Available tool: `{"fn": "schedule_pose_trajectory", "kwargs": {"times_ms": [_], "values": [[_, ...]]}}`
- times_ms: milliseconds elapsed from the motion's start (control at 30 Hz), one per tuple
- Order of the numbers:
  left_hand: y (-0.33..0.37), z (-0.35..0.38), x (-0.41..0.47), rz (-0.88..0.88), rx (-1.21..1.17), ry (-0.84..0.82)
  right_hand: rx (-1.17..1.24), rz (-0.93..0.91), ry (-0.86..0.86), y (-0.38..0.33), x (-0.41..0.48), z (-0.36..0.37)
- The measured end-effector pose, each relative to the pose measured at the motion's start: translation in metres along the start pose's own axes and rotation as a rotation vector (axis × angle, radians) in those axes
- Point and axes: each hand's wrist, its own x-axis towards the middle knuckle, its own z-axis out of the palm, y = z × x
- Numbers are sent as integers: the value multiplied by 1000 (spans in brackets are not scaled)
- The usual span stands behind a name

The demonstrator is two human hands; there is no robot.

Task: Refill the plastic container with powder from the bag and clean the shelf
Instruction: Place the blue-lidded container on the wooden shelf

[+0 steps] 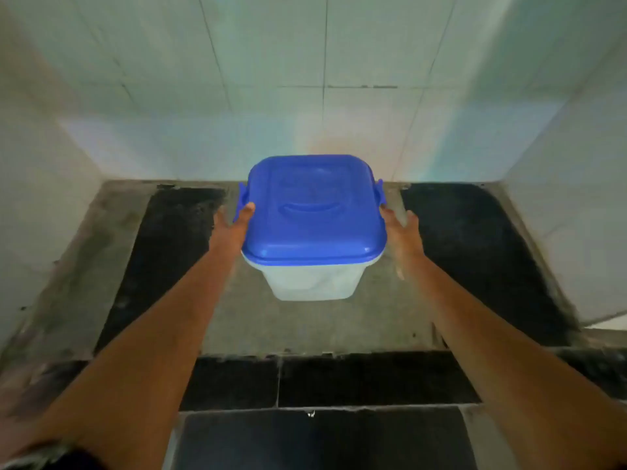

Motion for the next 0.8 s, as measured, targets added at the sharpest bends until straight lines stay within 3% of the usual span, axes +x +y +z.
{"fn": "schedule_pose_trajectory", "kwargs": {"times_ms": [167, 367, 600, 800], "values": [[-14, 10, 38, -8, -285, -153, 259, -9, -144, 14, 50, 21], [-15, 4, -4, 26, -461, -73, 403, 12, -126, 21, 24, 0], [12, -48, -138, -17, -388, -89, 447, 112, -62, 5, -118, -61], [62, -111, -307, -53, -366, -58, 378, 212, -35, -45, -292, -140]]}}
